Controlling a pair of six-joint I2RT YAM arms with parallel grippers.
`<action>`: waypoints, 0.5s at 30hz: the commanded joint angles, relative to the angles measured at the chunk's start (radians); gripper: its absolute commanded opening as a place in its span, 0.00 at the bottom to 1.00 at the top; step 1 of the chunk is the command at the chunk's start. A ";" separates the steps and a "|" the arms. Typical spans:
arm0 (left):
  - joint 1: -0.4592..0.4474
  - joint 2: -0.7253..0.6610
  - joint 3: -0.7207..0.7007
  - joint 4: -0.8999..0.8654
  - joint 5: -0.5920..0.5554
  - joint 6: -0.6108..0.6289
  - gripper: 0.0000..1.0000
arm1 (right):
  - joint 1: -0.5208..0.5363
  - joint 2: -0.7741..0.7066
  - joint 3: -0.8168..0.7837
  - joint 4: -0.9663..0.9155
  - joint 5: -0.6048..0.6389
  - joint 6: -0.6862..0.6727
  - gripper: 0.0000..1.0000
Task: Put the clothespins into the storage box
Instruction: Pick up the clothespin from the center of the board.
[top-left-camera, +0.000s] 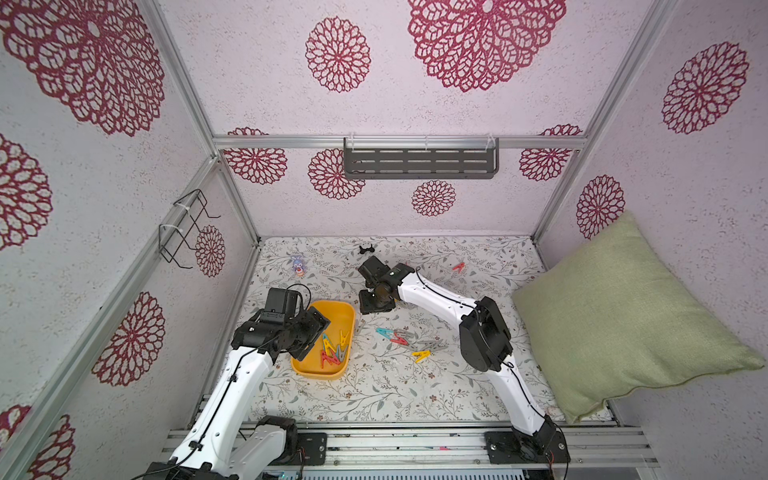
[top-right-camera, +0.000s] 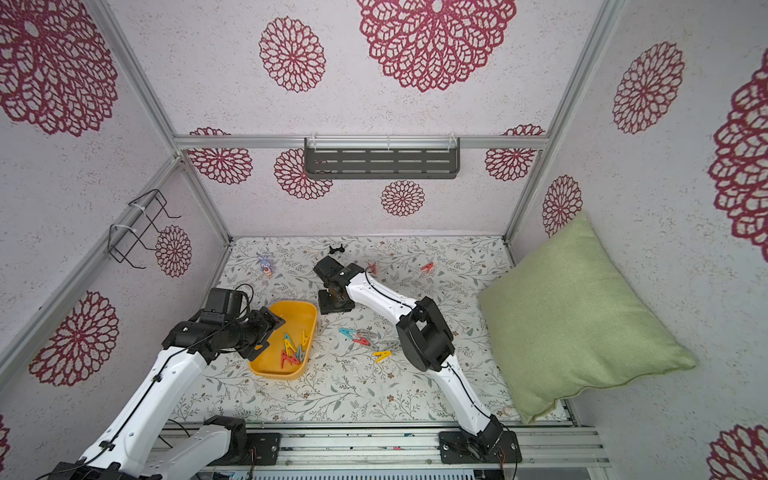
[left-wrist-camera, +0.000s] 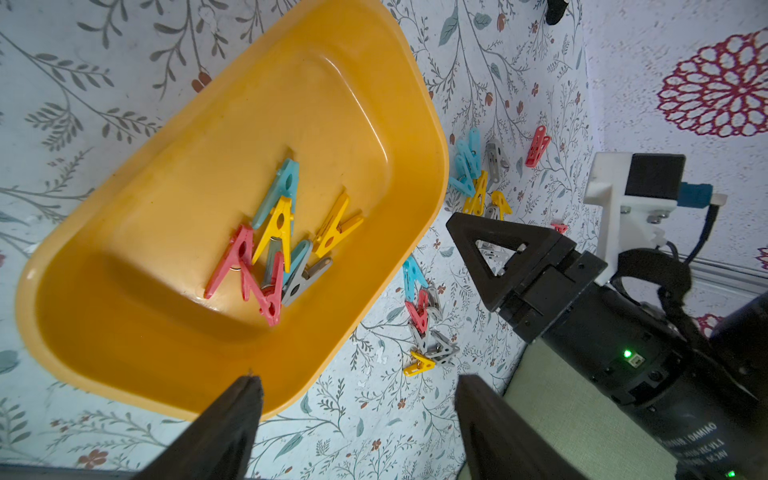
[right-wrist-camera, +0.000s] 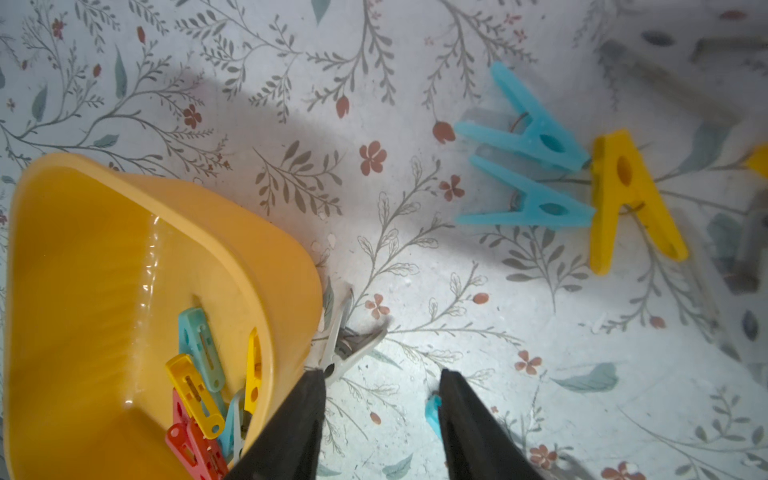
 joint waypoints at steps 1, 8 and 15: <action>0.007 -0.015 -0.016 0.009 -0.003 0.008 0.81 | -0.003 0.021 0.023 0.015 -0.035 0.024 0.48; 0.009 -0.034 -0.036 0.001 0.000 0.011 0.81 | 0.002 0.083 0.067 -0.008 -0.050 0.035 0.45; 0.015 -0.043 -0.049 0.003 0.007 0.013 0.81 | 0.005 0.111 0.068 -0.010 -0.050 0.042 0.42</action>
